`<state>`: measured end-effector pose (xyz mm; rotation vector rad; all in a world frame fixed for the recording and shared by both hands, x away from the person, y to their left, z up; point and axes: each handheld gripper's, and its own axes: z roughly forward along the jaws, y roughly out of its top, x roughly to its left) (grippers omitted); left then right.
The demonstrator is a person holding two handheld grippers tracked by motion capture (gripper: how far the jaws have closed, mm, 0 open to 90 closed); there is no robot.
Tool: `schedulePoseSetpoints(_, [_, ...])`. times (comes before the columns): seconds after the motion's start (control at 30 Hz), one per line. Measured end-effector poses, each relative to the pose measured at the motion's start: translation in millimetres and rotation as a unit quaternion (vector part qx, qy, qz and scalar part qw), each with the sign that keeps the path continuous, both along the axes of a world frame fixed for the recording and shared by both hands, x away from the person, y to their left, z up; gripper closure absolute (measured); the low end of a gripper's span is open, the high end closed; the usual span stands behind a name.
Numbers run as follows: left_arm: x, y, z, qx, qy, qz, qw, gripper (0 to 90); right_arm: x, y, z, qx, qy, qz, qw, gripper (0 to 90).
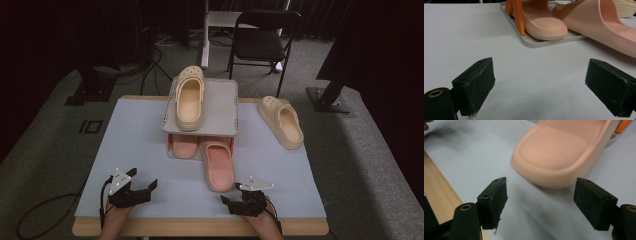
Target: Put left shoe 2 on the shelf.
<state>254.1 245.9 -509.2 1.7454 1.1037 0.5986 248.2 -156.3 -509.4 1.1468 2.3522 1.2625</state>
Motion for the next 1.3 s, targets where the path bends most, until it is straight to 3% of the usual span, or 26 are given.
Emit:
schedulePoseSetpoints(0.2, [0.4, 0.3, -0.4, 0.001, 0.001, 0.0, 1.0, 8.6, 8.2, -1.8, -1.2, -0.006, -0.006, -0.023, 0.9997, 27.2])
schedulePoseSetpoints(0.53, [0.2, 0.0, -0.1, 0.0, 0.0, -0.001, 1.0, 8.6, 20.0, 4.3, 2.8, -0.003, -0.019, -0.027, 0.9994, 27.2])
schedulePoseSetpoints(0.8, [0.5, 0.7, -0.3, 0.0, 0.0, 0.0, 1.0, 8.6, 27.3, 8.2, -6.2, -0.011, -0.005, -0.025, 0.9996, 27.2])
schedulePoseSetpoints(1.3, [0.6, 1.2, 0.1, -0.001, 0.001, 0.0, 1.0, 8.7, 22.5, 13.8, -7.3, -0.011, -0.018, -0.014, 0.9997, 24.5])
